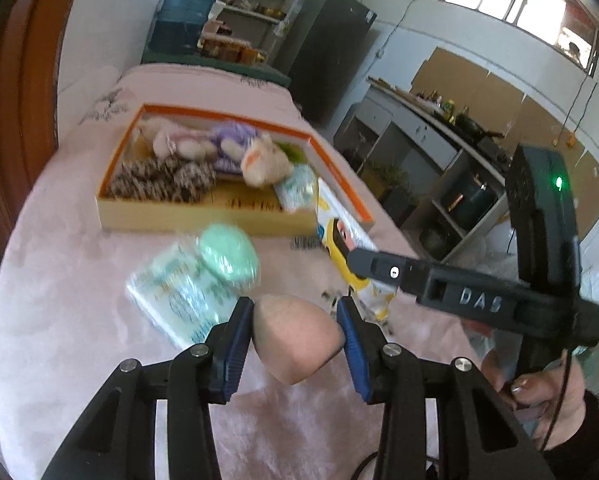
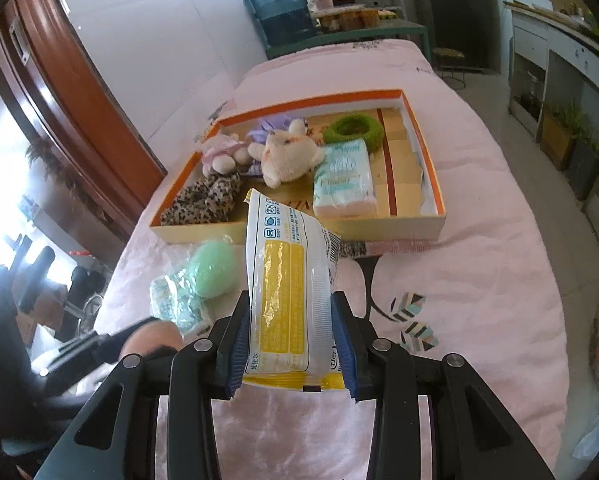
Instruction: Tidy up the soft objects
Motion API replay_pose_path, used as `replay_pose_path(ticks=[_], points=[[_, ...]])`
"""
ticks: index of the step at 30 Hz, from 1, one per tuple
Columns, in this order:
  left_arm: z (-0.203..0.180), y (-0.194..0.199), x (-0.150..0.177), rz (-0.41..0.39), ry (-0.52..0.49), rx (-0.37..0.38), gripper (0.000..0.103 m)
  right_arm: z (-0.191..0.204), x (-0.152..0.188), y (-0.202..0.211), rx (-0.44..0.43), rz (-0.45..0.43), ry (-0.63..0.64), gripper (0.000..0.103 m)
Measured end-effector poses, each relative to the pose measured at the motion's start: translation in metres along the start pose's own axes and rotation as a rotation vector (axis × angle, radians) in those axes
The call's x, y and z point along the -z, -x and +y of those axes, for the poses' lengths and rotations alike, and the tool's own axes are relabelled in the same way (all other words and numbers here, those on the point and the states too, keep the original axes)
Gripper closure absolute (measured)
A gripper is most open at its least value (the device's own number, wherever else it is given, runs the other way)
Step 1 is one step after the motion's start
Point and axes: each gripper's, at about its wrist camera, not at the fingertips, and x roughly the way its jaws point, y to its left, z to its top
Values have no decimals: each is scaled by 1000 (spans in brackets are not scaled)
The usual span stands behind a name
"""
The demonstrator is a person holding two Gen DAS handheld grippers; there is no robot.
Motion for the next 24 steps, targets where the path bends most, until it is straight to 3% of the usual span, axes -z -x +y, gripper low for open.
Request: replay_pose_path(ticks=[15,24], points=[[7,32,-63,-154,9,-38,59,10,-23,20,-10,-63,37,64],[11,41,-83,-202,4,-62,59,14,-38,32,-3,-102,57,65]])
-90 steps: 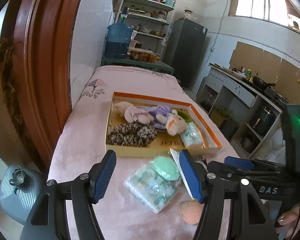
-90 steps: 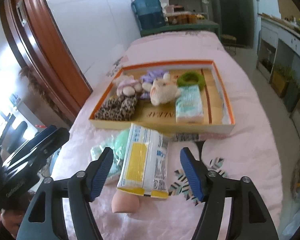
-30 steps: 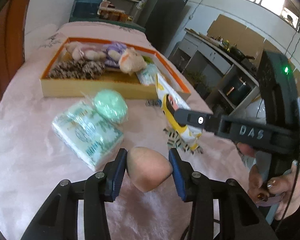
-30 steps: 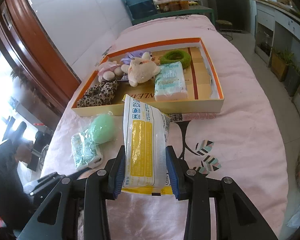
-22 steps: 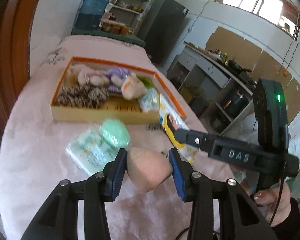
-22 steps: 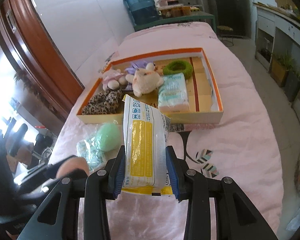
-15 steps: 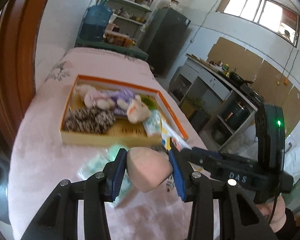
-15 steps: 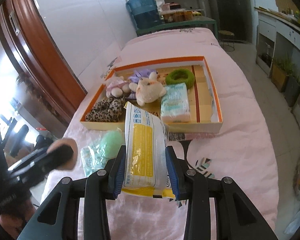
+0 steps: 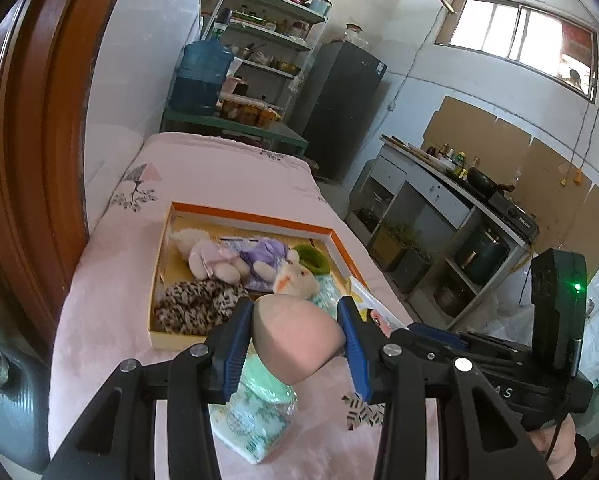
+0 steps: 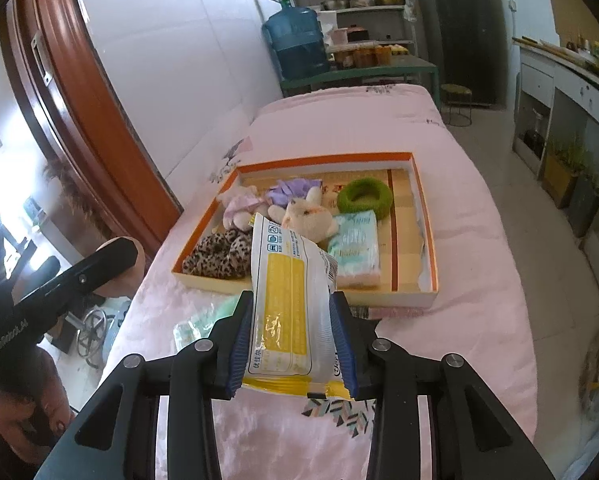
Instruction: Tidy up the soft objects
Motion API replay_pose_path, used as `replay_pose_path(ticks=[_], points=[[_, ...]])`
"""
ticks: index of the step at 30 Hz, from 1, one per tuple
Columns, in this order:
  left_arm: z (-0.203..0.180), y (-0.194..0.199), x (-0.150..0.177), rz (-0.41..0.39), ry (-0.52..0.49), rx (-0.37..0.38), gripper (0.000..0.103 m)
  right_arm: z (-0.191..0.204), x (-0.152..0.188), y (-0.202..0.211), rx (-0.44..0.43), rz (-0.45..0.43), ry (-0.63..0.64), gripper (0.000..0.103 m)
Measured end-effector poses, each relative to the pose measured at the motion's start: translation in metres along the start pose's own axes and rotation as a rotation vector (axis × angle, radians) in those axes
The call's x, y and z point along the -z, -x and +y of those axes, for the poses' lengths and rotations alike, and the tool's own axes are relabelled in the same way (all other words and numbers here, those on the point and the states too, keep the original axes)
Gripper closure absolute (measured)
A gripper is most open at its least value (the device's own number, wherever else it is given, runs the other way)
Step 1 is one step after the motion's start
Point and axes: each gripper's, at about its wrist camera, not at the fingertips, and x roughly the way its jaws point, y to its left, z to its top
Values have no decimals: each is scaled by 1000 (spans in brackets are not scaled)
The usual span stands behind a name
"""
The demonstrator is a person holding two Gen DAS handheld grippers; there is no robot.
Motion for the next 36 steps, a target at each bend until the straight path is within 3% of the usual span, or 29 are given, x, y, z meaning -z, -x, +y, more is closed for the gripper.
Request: replay_pose_path(ticks=[16,36], points=[[0,-25,-38,-16,-4,-17,59,0,-42,-5,20,-44,40,65],[15,-77,-70,6,-22,-126,59,-15,-83,-46,49,-48,61,65]])
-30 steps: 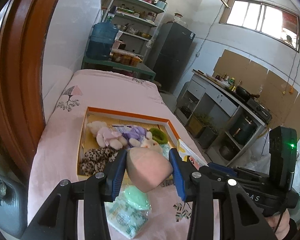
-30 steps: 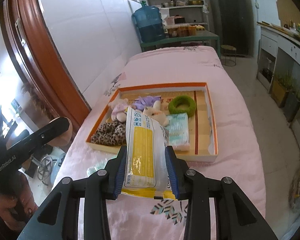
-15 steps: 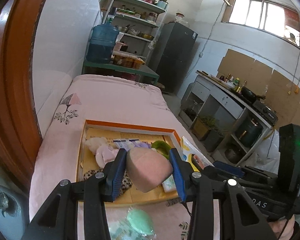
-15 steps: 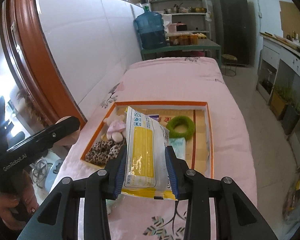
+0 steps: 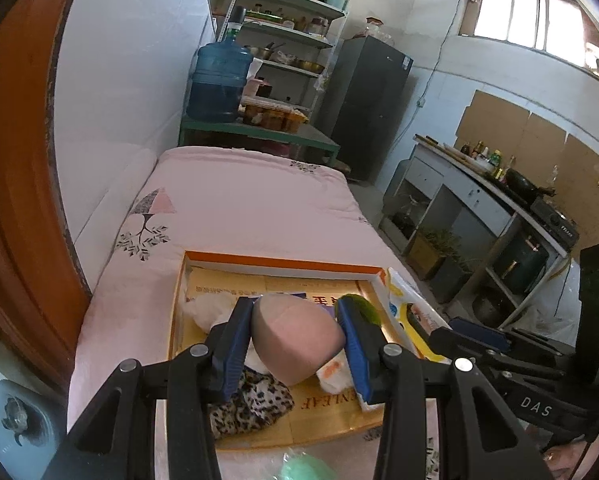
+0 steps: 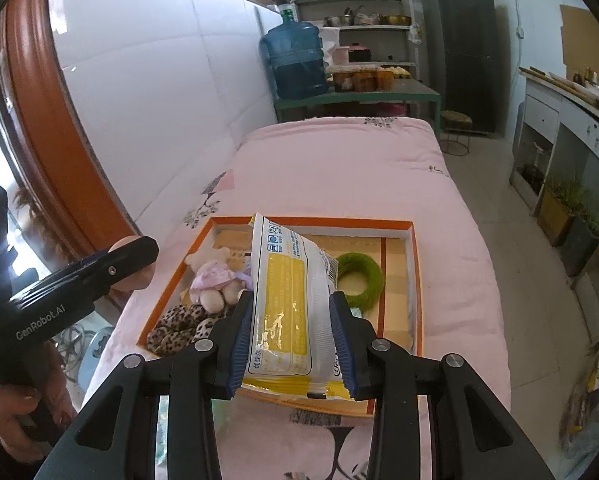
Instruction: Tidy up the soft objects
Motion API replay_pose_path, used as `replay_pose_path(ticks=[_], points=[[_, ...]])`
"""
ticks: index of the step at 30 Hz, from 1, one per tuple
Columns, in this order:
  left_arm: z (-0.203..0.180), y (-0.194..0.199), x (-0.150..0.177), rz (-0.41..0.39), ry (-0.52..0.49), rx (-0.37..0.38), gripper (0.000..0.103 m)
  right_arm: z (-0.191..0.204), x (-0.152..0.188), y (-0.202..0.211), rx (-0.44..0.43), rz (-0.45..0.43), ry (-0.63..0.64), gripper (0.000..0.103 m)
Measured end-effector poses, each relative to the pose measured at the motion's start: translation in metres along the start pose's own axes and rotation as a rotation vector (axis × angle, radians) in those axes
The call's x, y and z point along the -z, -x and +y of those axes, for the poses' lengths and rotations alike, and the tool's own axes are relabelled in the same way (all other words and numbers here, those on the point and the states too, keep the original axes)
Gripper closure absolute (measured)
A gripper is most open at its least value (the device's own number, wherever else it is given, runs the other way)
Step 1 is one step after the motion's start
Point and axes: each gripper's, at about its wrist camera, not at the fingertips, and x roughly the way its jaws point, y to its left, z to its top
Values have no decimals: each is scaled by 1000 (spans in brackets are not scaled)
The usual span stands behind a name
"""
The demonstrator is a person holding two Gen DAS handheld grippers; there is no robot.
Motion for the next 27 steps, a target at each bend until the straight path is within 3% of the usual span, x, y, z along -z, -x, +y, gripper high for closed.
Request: replay_pose_path(ticks=[27], points=[[15,-66,-32,40,-20,-66,59,-33,-25,-50,42,25,-14,65]])
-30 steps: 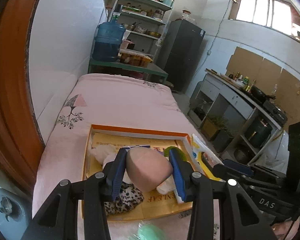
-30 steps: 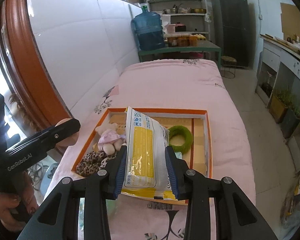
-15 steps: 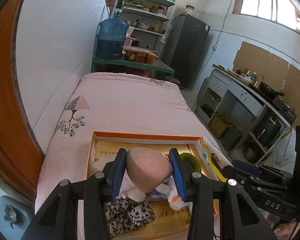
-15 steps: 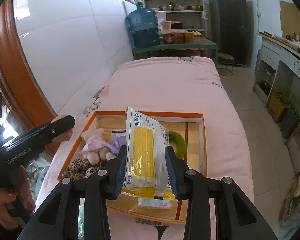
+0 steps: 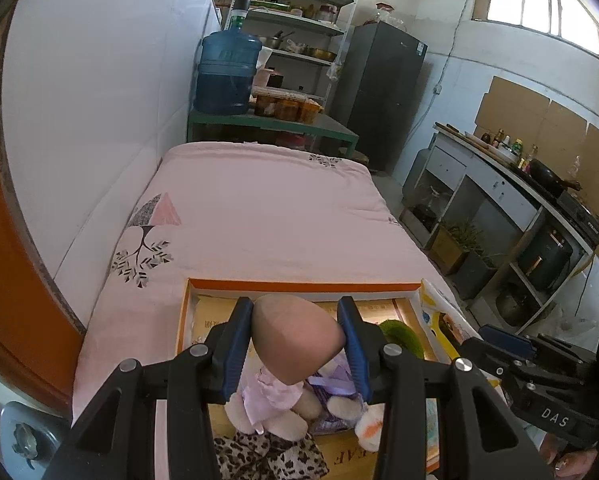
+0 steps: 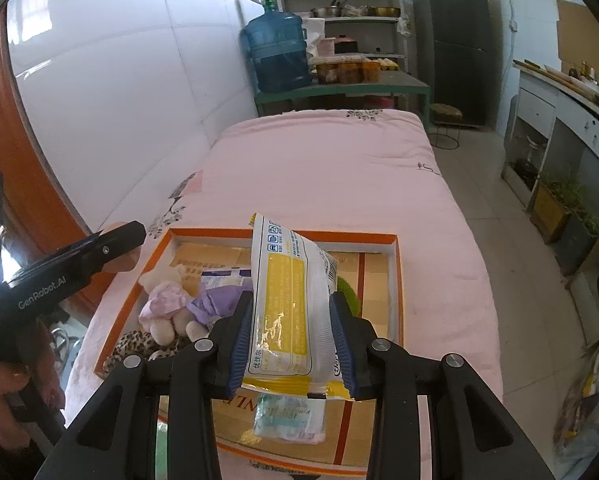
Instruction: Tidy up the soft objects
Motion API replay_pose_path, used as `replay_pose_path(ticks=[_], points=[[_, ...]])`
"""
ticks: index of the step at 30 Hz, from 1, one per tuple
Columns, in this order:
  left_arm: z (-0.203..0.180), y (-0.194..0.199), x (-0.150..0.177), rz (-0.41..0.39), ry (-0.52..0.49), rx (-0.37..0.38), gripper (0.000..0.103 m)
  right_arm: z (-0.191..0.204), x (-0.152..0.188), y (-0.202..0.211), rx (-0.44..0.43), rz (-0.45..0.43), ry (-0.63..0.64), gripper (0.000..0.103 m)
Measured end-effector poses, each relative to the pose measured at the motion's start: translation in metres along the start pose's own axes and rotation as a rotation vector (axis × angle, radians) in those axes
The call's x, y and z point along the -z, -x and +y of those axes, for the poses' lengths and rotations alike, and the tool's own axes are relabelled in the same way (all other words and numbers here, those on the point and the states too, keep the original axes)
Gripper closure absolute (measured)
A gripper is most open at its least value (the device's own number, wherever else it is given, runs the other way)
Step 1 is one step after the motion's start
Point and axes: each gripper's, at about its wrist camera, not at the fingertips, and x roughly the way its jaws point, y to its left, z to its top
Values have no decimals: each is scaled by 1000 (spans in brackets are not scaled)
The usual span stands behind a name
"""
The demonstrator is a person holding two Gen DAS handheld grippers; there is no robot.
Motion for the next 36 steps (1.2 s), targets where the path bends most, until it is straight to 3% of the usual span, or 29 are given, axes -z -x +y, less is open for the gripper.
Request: replay_pose_path(ticks=[18,36], points=[[12,-35,-9,47,43,-9,59,-5,-12,-38,31,37,12,65],[20,-85,10,149,17,-85,59,-2,-5,-67,53,79,38,64]])
